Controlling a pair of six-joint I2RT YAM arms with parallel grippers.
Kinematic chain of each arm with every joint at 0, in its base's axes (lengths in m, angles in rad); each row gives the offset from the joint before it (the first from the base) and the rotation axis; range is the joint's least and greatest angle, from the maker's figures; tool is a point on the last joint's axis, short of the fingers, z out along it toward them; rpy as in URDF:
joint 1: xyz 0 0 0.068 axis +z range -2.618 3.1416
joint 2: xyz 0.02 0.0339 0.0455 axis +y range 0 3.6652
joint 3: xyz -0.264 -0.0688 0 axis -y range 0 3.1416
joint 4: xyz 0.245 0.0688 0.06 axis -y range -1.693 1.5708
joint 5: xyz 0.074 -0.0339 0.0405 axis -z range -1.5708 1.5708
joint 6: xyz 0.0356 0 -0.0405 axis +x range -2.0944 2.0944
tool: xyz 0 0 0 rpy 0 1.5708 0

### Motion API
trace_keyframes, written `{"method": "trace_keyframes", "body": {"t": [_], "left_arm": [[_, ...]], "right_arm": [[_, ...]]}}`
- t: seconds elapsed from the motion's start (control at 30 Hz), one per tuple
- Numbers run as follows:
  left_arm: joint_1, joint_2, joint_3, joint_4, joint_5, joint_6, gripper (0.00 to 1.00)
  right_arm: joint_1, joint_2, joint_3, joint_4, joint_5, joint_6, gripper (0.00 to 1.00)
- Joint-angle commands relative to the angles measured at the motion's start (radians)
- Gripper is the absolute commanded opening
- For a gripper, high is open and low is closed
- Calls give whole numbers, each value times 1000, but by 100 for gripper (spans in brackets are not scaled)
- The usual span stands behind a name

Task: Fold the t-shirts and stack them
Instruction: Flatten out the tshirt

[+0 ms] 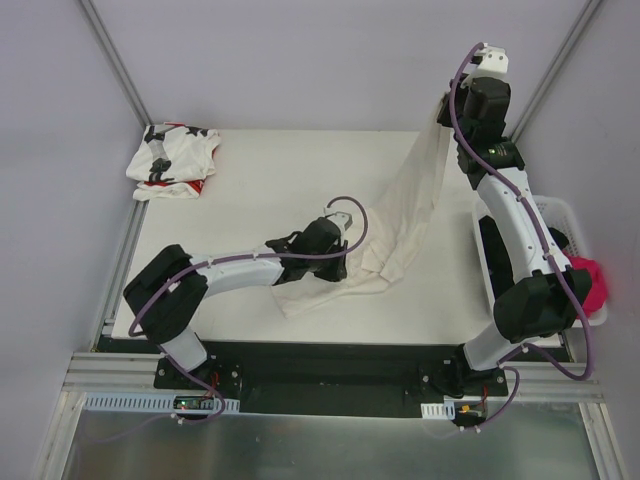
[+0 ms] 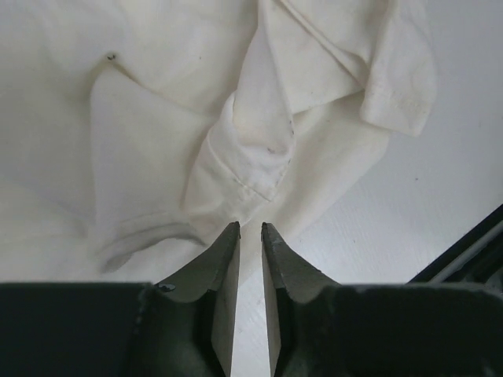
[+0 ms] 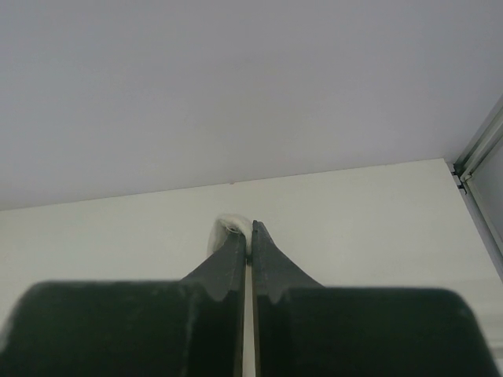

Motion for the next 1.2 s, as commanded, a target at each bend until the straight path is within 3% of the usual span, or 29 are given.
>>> {"method": "trace_keyframes", "body": {"t": [0.0, 0.3, 0.9, 0.97, 1.1, 1.17], "left_arm": [[-12, -97, 8, -39, -85, 34, 18], [-12, -97, 48, -73, -155, 75, 22], [-4, 197, 336, -54, -163, 253, 20], [0, 220, 381, -56, -144, 265, 25], [8, 274, 445, -57, -92, 278, 50], [11, 288, 479, -62, -66, 279, 56]], "right_arm": [[-10, -36, 20, 42, -9, 20, 1], [-8, -37, 18, 42, -14, 24, 1], [-14, -47, 3, 42, -17, 23, 1], [-16, -47, 1, 42, -17, 24, 1], [-19, -50, -8, 43, -17, 21, 1], [-22, -51, -8, 43, -14, 21, 1]]}}
